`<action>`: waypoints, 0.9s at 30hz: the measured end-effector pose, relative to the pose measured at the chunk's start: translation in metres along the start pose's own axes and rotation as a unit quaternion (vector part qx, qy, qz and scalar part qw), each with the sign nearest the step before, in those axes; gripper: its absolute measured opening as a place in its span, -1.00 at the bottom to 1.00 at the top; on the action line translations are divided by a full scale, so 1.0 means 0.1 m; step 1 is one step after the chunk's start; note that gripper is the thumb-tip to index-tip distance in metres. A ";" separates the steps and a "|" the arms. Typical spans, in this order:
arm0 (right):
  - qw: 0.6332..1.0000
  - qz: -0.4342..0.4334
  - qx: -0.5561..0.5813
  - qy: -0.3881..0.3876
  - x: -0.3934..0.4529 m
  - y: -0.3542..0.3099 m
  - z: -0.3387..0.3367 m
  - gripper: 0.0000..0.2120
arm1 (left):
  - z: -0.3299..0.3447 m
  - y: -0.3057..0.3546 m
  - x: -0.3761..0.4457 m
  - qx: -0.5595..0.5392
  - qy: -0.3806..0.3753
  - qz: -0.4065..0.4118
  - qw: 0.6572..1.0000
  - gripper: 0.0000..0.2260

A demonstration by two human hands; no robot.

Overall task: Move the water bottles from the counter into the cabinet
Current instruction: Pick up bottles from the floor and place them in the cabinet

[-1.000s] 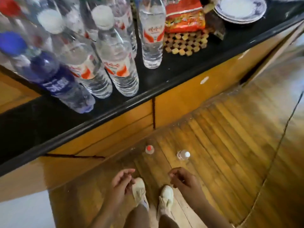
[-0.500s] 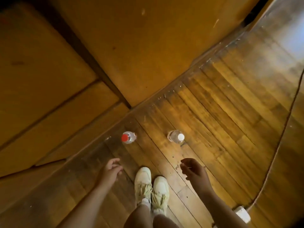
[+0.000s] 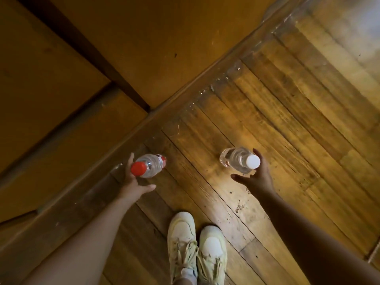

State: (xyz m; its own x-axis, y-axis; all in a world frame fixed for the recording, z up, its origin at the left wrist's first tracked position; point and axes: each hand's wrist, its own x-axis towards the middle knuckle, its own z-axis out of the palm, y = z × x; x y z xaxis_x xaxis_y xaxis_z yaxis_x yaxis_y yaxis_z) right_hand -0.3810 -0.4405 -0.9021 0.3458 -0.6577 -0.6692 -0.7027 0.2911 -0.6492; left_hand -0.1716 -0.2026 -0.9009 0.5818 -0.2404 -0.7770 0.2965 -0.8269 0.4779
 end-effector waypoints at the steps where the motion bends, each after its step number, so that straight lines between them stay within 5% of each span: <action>1: 1.000 -0.005 0.028 0.001 0.05 0.03 0.03 -0.07 | 0.03 -0.03 0.07 0.000 -0.005 0.017 1.000 0.03; 6: 0.998 -0.030 0.019 0.047 0.13 0.05 0.07 -0.28 | 0.09 -0.14 0.24 -0.042 0.032 0.089 0.995 -0.17; 14: 0.998 -0.030 -0.018 0.055 0.04 -0.01 0.06 -0.30 | 0.11 -0.11 0.26 -0.057 0.004 0.022 0.998 -0.34; 19: 0.999 -0.034 -0.025 -0.009 -0.22 -0.09 -0.02 -0.30 | 0.07 -0.11 -0.05 -0.040 -0.076 0.017 0.996 -0.37; 27: 0.996 -0.049 -0.004 -0.078 -1.19 -0.71 -0.42 -0.37 | -0.08 0.06 -1.11 -0.158 -0.096 0.029 0.982 -0.43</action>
State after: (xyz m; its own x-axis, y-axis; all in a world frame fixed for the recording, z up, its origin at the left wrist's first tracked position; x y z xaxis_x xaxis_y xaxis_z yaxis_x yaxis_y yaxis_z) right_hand -0.3987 -0.4115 -0.7612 0.5042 -0.5671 -0.6512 -0.6658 0.2250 -0.7114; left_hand -0.2279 -0.1771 -0.8087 0.4604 -0.3982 -0.7933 0.5056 -0.6169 0.6031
